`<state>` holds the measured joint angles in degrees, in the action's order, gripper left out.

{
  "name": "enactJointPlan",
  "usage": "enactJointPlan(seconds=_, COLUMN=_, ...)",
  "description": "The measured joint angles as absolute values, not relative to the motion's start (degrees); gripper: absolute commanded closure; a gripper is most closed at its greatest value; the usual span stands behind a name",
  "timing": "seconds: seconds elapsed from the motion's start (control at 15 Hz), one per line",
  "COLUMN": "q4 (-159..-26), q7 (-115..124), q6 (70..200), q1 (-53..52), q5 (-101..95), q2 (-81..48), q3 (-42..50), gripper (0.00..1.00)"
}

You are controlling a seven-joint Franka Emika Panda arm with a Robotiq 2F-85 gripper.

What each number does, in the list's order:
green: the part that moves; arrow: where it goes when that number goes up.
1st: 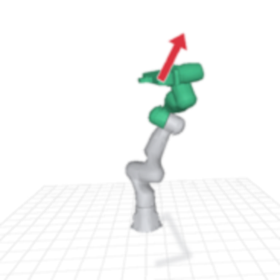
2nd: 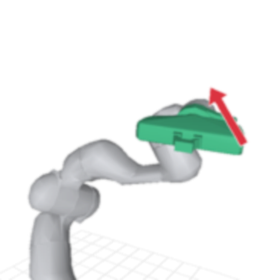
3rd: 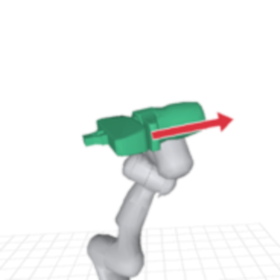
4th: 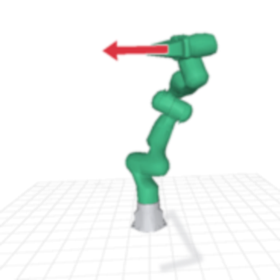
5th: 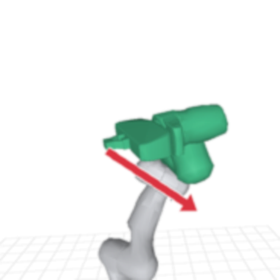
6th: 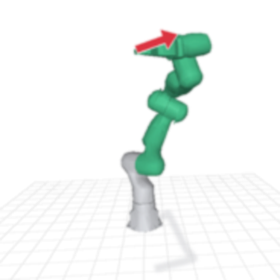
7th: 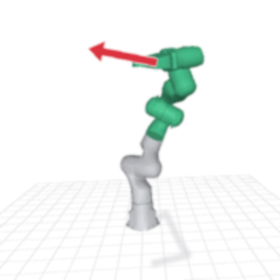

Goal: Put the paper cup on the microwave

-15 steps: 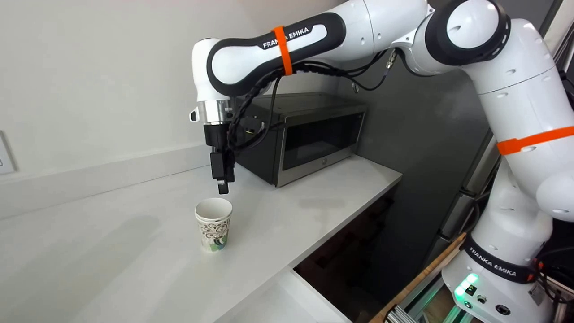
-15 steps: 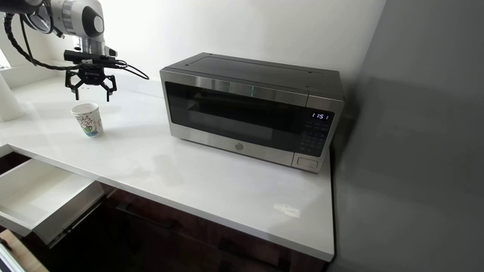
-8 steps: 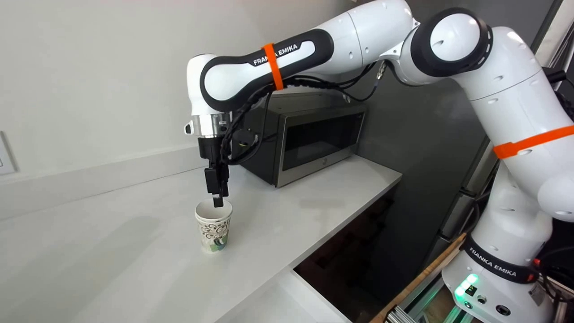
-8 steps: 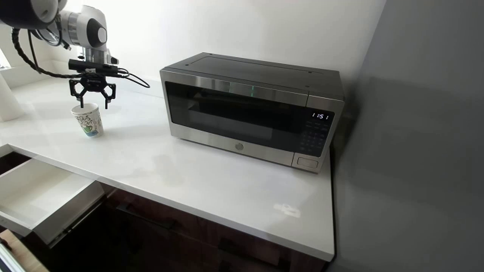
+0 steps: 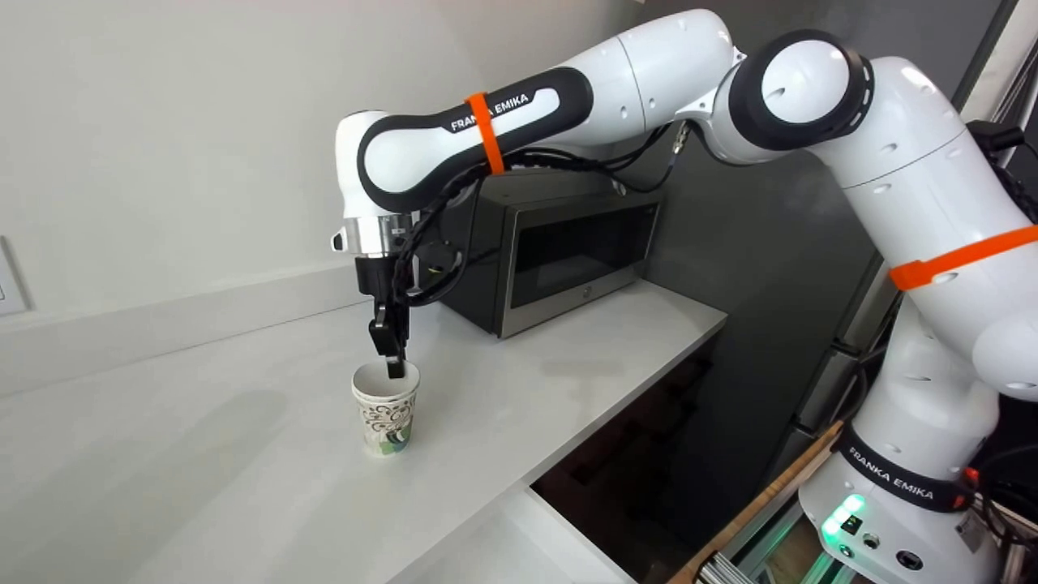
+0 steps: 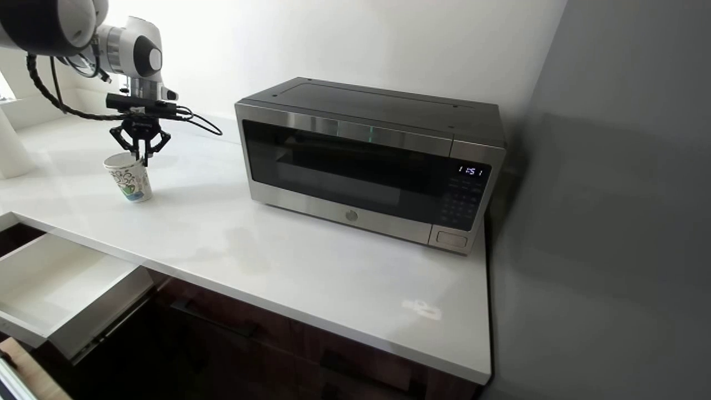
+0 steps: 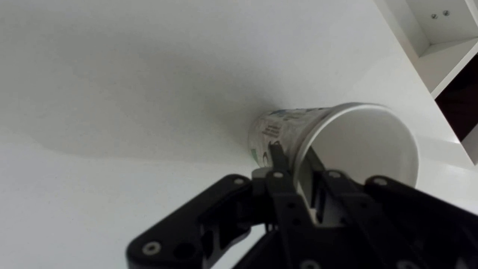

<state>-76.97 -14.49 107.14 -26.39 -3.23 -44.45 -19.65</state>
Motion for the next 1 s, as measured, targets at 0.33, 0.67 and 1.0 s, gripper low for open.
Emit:
enactJointPlan(seconds=0.33, q4=-76.87, q7=-14.79, q6=106.63, q1=-26.48, q5=-3.18, q2=-43.43, q3=-20.48, gripper=0.99)
enactJointPlan(seconds=0.67, q4=-84.85, q7=-8.41, q6=109.06, q1=-24.03, q5=-1.74, q2=-32.26, q3=-20.53, gripper=0.99)
enactJointPlan(seconds=1.0, q4=-96.84, q7=-2.29, q6=112.60, q1=-18.83, q5=5.70, q2=-17.61, q3=-19.11, gripper=0.99)
